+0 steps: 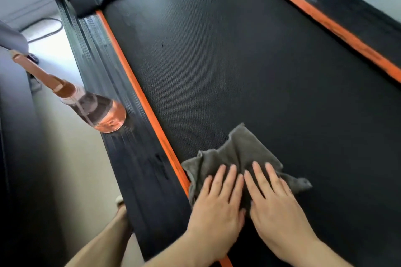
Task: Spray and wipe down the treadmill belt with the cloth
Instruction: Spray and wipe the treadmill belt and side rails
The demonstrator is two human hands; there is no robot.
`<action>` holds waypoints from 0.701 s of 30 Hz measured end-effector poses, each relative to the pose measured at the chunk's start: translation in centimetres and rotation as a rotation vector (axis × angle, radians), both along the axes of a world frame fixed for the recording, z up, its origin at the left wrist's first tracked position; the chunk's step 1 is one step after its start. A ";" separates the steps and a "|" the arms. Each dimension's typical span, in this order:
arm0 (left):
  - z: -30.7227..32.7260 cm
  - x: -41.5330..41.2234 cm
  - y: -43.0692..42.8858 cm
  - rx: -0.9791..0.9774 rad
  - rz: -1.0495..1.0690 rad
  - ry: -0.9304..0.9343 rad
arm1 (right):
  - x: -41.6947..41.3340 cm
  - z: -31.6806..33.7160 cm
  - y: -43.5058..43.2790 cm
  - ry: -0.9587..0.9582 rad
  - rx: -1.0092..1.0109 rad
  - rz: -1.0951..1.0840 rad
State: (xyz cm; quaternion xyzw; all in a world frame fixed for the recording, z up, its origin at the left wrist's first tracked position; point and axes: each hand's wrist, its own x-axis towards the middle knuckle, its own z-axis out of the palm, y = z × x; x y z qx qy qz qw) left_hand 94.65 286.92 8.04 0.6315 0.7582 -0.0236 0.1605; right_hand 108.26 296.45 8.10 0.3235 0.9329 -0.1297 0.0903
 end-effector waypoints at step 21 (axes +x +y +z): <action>2.7 -7.6 0.0 0.004 -0.226 -0.092 | -3.1 -0.6 -5.8 0.524 -0.256 -0.074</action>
